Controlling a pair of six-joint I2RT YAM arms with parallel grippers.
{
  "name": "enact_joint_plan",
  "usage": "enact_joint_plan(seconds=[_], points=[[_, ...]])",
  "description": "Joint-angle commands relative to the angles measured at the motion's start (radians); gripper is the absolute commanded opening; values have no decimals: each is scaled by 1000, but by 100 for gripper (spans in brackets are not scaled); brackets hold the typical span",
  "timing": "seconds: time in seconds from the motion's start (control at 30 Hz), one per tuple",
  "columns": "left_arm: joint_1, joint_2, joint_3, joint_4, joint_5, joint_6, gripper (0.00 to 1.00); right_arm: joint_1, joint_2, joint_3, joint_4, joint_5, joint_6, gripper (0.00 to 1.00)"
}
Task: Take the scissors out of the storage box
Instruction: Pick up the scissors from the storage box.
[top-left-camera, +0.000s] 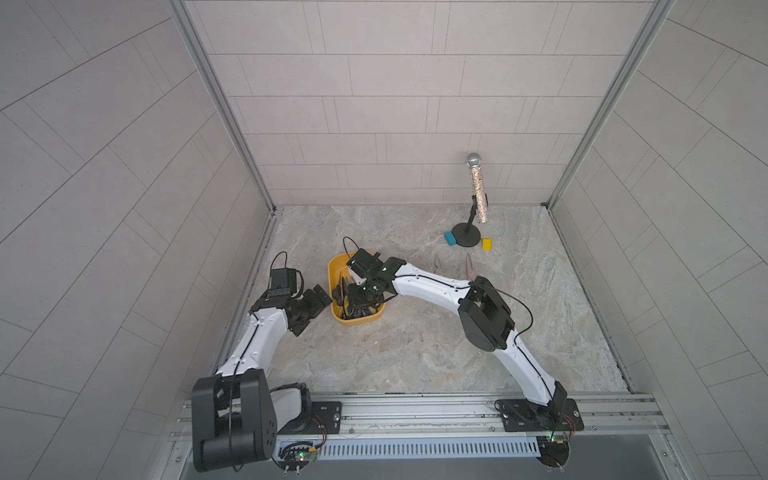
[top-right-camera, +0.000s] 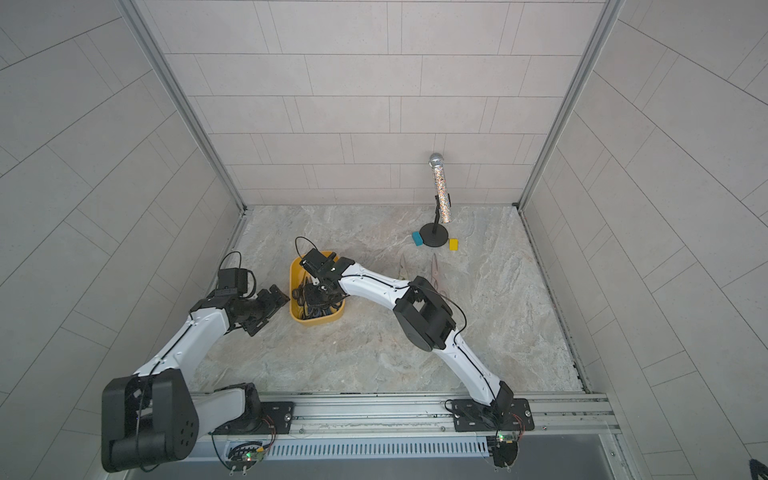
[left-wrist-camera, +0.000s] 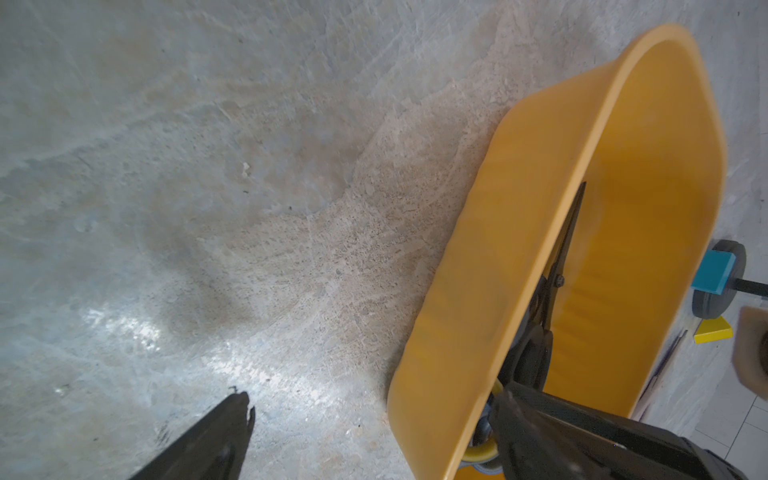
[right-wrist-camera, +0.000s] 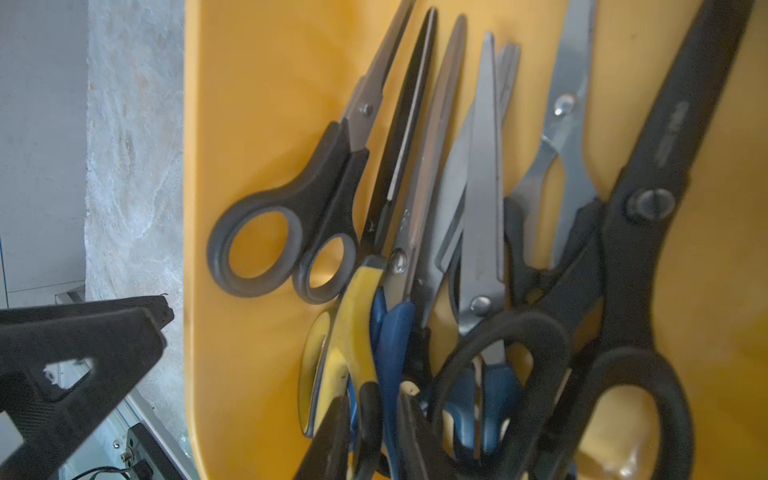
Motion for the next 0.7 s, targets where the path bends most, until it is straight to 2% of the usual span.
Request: enact_joint_plan(seconds=[0.0, 0.3, 0.67], points=[[7, -12, 5, -12, -12, 14, 98, -1, 20, 12, 6, -33, 22, 22], [8, -10, 6, -15, -16, 17, 98, -2, 31, 10, 16, -64, 39, 27], [13, 7, 12, -16, -26, 19, 98, -16, 10, 12, 16, -66, 35, 8]])
